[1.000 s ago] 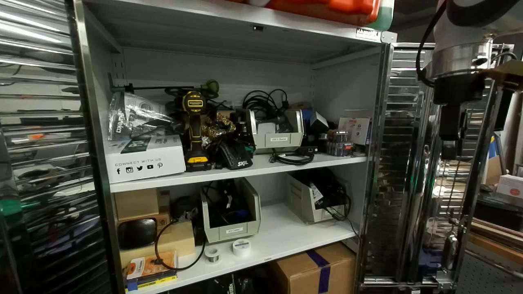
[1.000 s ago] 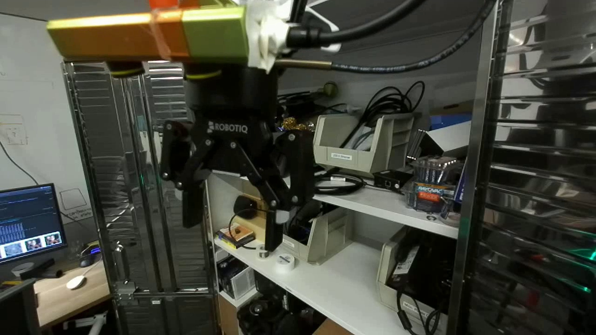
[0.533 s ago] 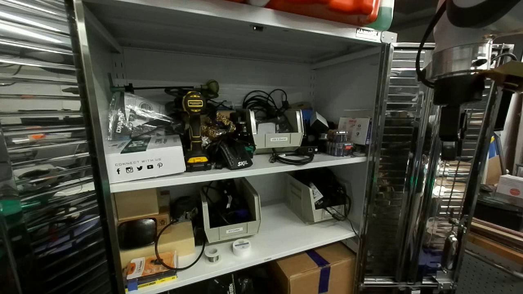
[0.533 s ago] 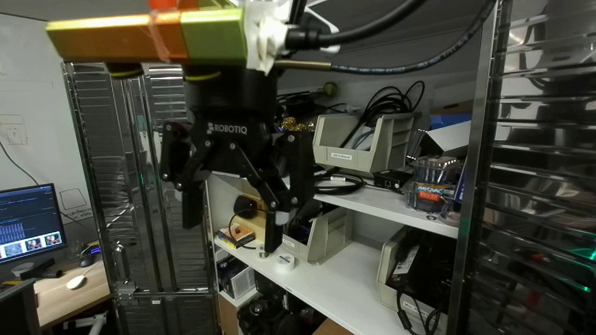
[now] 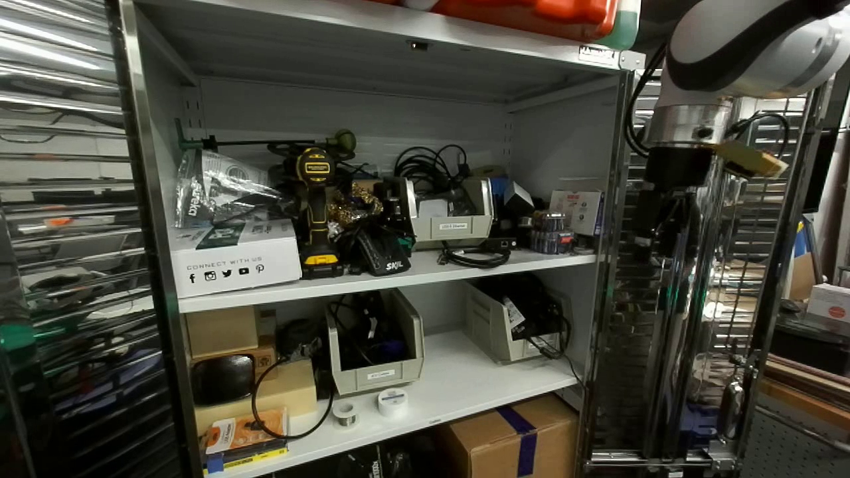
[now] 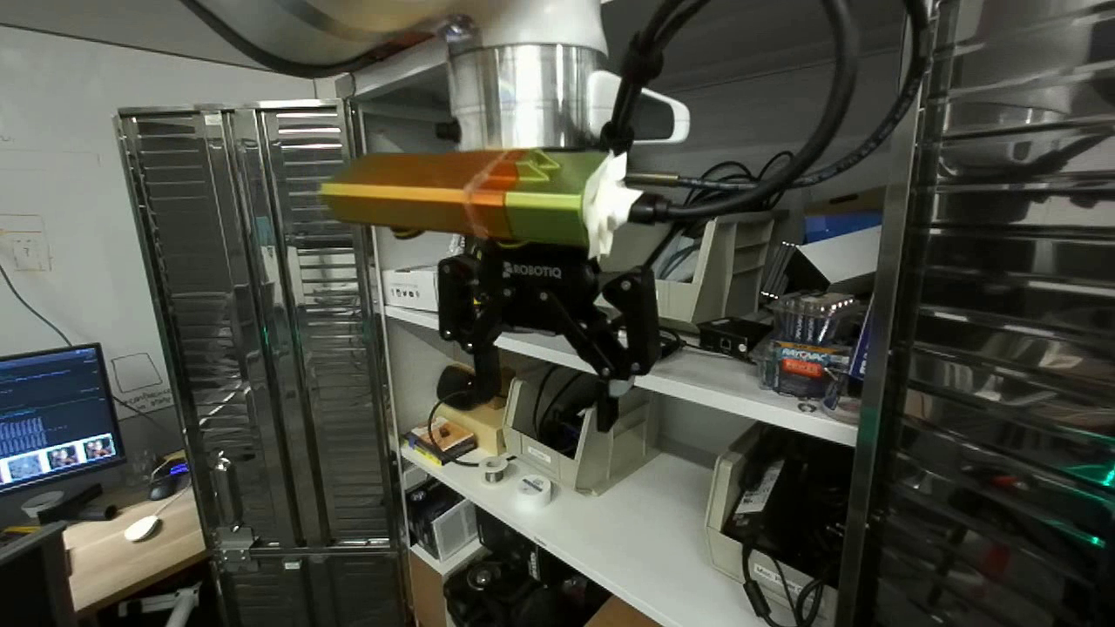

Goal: Put the black cable inside the tool box on the first shelf

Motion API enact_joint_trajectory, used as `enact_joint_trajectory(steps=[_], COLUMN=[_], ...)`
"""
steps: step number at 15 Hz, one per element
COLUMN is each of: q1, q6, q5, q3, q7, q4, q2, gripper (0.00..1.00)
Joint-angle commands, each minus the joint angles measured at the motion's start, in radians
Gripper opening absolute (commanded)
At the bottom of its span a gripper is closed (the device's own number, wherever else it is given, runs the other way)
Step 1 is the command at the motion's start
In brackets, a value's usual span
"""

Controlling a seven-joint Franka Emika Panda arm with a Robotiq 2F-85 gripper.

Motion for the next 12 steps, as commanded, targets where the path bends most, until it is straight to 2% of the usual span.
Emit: enact_joint_trajectory(steps=[1,8,12], q1=[-0.005,-0.008,-0.010], q6=[0.101,0.179,0.214], q5=[0.045,0.050,0.045], q3=[0.037,0.107,0.122], q7=[0.086,0.261,0.330], q4=[0.115,0.334,0.450], q2=[0.130,0.355,0.457], gripper=[1.00,1.00,1.00])
